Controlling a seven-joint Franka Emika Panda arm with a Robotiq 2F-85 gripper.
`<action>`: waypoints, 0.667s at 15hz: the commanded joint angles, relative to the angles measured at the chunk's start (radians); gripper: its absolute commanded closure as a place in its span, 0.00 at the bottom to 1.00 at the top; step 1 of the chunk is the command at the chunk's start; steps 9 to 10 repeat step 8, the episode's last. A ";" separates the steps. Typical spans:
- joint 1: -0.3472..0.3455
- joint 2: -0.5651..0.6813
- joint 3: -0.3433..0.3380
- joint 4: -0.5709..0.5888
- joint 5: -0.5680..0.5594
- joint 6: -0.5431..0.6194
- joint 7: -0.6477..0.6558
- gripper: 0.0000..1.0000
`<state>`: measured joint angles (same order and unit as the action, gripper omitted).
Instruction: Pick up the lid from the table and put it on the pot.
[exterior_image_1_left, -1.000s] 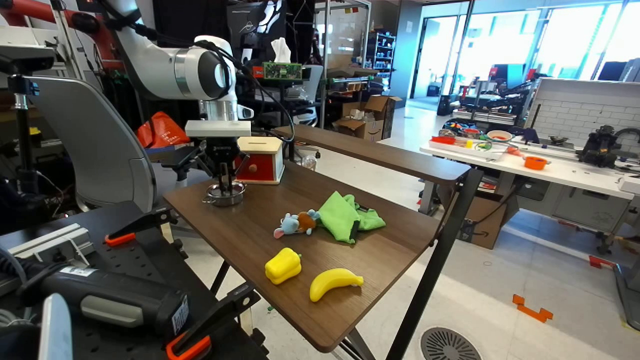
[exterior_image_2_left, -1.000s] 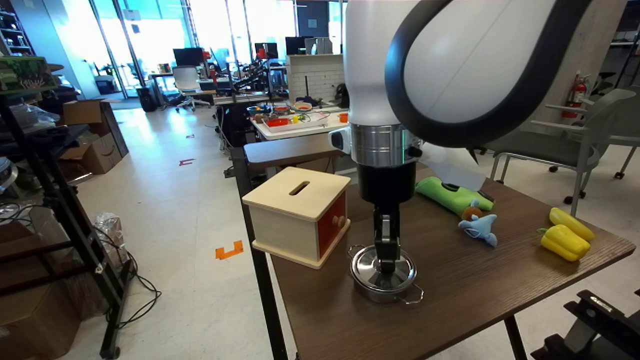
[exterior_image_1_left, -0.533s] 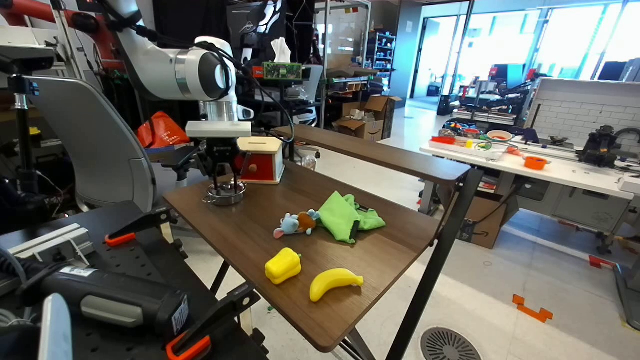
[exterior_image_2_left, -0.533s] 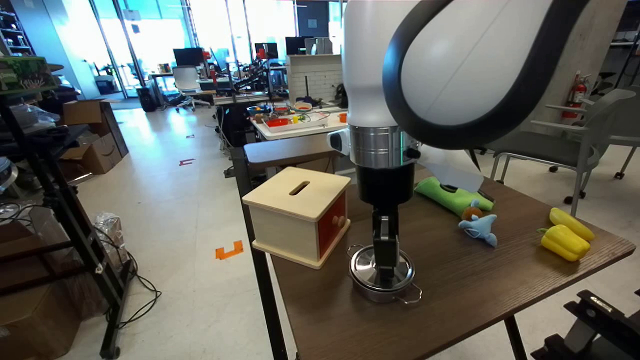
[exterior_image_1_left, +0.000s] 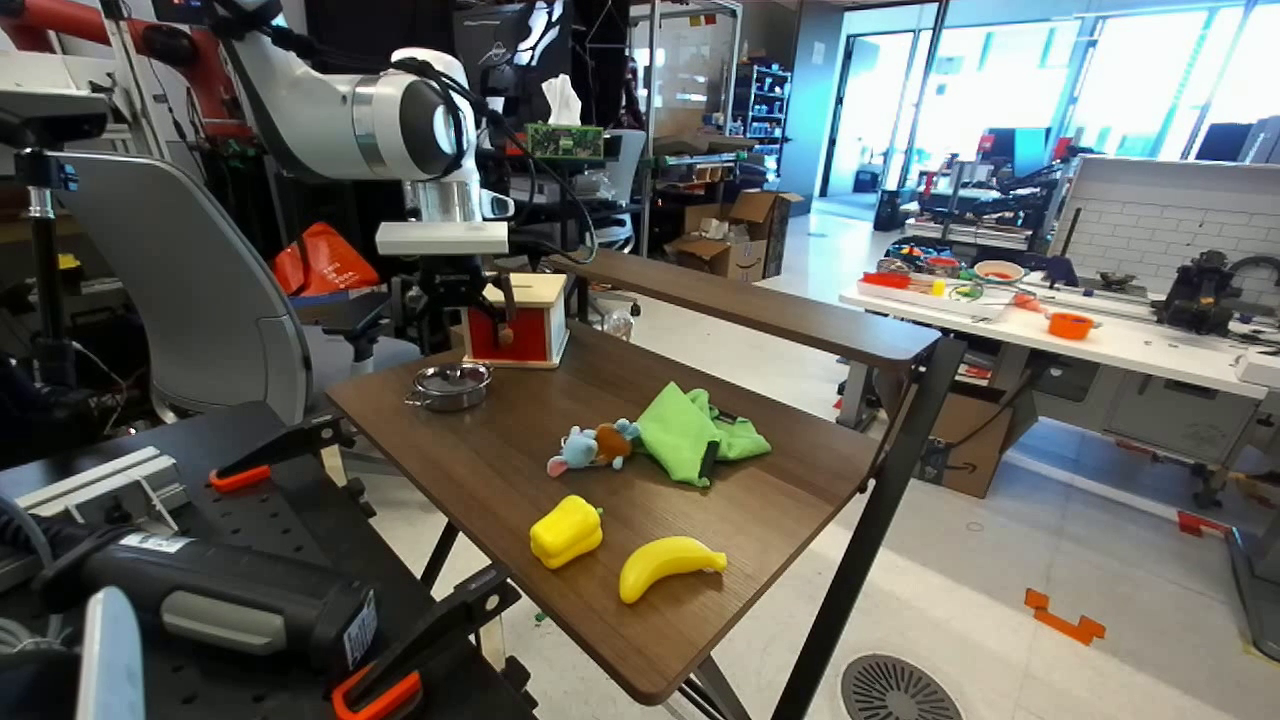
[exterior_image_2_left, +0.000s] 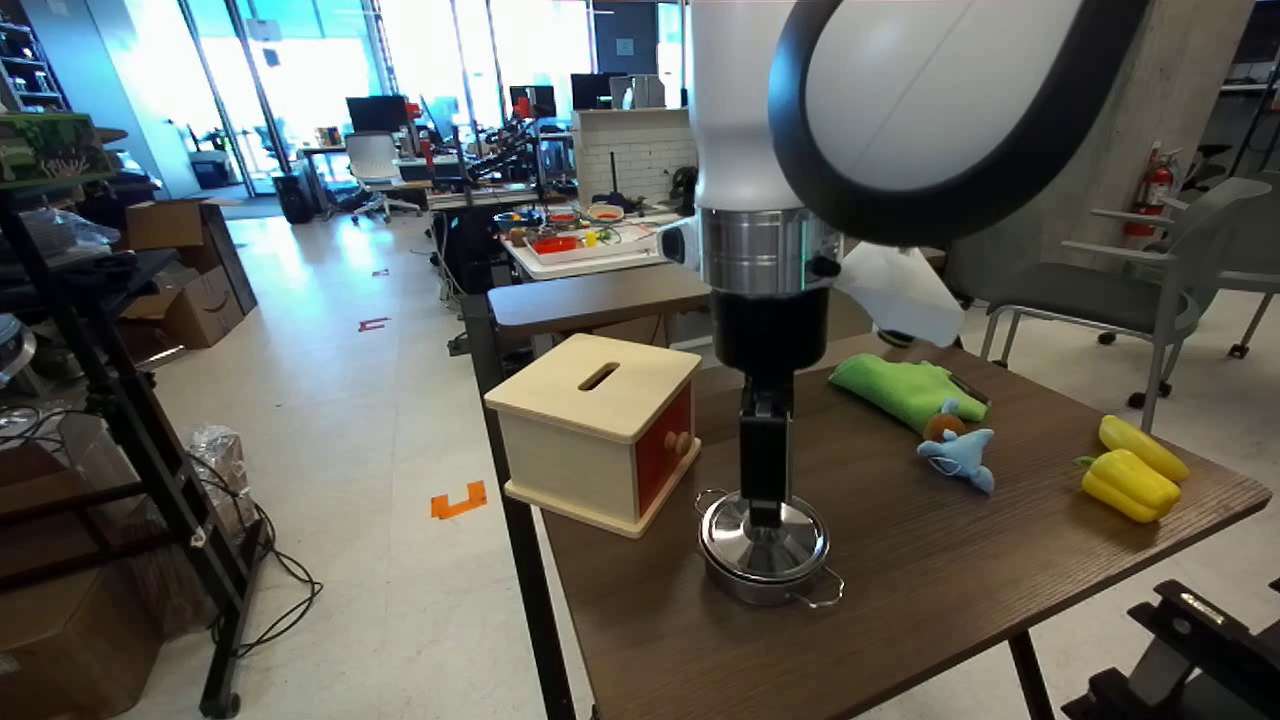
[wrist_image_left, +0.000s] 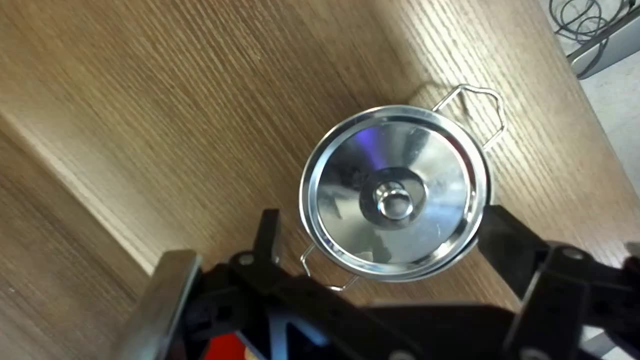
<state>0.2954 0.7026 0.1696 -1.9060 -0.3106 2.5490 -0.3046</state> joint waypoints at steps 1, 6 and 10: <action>-0.009 -0.142 0.001 -0.092 -0.006 -0.025 0.033 0.00; -0.010 -0.098 0.006 -0.050 -0.005 -0.007 0.021 0.00; -0.010 -0.086 0.006 -0.050 -0.005 -0.006 0.021 0.00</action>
